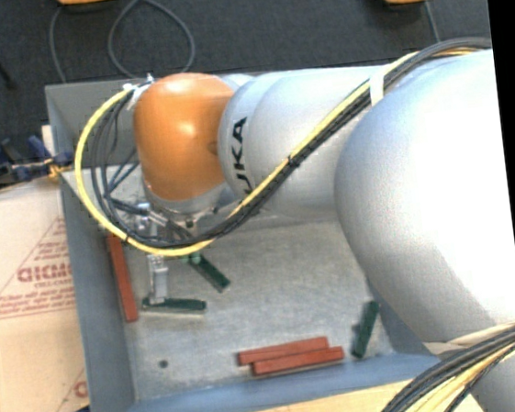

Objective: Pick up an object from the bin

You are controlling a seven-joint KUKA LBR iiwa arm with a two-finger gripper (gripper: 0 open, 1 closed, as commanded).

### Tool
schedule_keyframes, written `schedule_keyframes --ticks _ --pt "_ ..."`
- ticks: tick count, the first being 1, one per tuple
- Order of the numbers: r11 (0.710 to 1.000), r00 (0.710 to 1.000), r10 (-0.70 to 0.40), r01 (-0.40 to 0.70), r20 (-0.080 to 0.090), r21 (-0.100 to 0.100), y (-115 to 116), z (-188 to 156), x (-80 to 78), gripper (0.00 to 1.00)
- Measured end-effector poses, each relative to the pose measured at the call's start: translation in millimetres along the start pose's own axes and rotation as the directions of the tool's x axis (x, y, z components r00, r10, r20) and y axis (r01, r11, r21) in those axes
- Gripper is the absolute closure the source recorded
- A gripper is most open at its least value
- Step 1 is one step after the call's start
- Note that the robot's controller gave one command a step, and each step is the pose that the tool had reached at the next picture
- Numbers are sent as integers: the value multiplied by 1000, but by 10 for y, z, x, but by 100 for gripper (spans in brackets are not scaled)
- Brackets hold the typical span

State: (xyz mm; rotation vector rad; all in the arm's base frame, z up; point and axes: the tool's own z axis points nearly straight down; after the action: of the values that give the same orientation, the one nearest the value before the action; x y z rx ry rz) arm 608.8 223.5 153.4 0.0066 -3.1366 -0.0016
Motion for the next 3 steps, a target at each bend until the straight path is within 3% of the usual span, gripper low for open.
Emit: schedule_keyframes --ticks 1,2,3 --pt "993 993 -119 119 8 6 -1214 -290 259 0" --pt "1000 1000 -15 15 4 -1 -350 867 98 0" --pt "1000 1000 -8 9 10 -2 -374 817 75 100"
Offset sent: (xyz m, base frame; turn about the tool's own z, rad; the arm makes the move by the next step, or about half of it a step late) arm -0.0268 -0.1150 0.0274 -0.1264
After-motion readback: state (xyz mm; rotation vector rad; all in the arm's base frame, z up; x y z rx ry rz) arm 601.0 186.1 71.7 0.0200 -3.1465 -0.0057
